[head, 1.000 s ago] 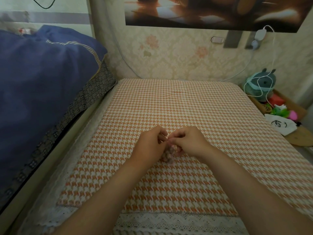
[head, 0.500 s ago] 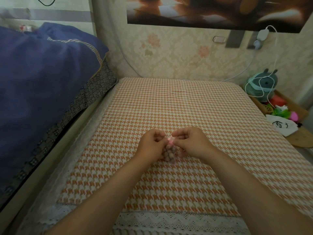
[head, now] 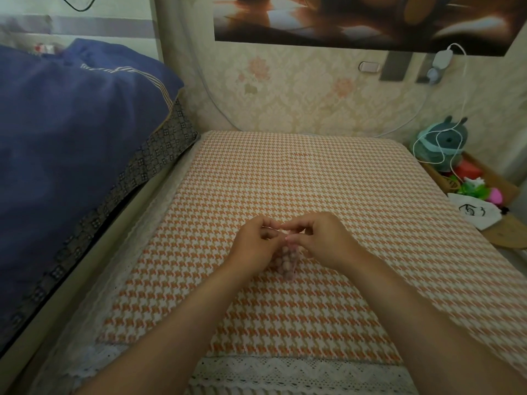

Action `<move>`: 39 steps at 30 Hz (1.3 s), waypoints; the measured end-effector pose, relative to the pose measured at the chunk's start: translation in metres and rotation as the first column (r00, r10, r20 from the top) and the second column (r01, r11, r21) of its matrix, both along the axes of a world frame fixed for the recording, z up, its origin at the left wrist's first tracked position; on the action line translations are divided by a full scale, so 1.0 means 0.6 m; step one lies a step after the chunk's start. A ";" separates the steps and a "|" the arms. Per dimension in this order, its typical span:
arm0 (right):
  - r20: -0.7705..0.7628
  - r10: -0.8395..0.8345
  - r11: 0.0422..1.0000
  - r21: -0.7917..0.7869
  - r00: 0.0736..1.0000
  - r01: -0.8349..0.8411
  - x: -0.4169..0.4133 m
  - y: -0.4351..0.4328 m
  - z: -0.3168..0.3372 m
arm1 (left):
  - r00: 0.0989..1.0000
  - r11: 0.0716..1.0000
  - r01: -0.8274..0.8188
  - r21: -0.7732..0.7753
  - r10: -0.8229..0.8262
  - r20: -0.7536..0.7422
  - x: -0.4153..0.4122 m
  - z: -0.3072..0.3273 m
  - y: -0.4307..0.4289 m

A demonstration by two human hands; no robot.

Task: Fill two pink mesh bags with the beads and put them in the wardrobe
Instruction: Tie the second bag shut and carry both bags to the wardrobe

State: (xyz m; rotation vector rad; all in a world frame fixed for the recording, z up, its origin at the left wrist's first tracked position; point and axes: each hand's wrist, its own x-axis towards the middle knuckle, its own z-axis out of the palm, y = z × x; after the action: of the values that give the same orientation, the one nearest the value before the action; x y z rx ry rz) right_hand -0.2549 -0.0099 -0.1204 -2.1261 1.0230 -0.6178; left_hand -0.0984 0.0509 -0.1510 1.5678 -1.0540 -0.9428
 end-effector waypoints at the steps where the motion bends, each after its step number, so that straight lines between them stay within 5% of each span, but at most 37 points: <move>1: -0.031 -0.008 1.000 -0.031 0.999 0.007 -0.001 -0.001 0.000 | 1.000 1.000 0.019 -0.001 -0.019 -0.014 0.001 0.000 0.001; 8: 0.016 -0.100 0.993 -0.062 0.995 0.100 -0.005 -0.001 -0.001 | 0.999 0.999 0.034 -0.024 -0.034 -0.025 -0.003 0.002 0.008; 18: 0.215 -0.373 0.864 0.436 0.903 0.253 0.002 0.000 -0.013 | 0.955 0.986 0.087 -0.139 -0.043 0.295 -0.006 -0.008 0.017; 23: -0.087 -0.055 0.994 0.092 0.995 0.063 -0.029 -0.002 -0.008 | 0.974 0.990 -0.046 -0.130 0.074 0.215 -0.009 -0.013 0.010; 29: -0.128 0.092 0.989 -0.108 0.988 -0.106 -0.019 -0.002 -0.014 | 0.997 0.996 -0.025 -0.086 0.032 0.077 -0.009 -0.006 0.008; 39: 0.135 0.029 0.994 0.099 0.990 -0.042 -0.012 -0.003 -0.013 | 0.996 0.997 0.074 -0.033 -0.075 -0.037 -0.007 -0.001 0.014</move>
State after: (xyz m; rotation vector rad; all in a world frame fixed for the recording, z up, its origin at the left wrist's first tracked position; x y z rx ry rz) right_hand -0.2619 -0.0115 -0.1283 -1.9823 0.9212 -0.6676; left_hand -0.1026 0.0592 -0.1519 1.4879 -1.1021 -0.9984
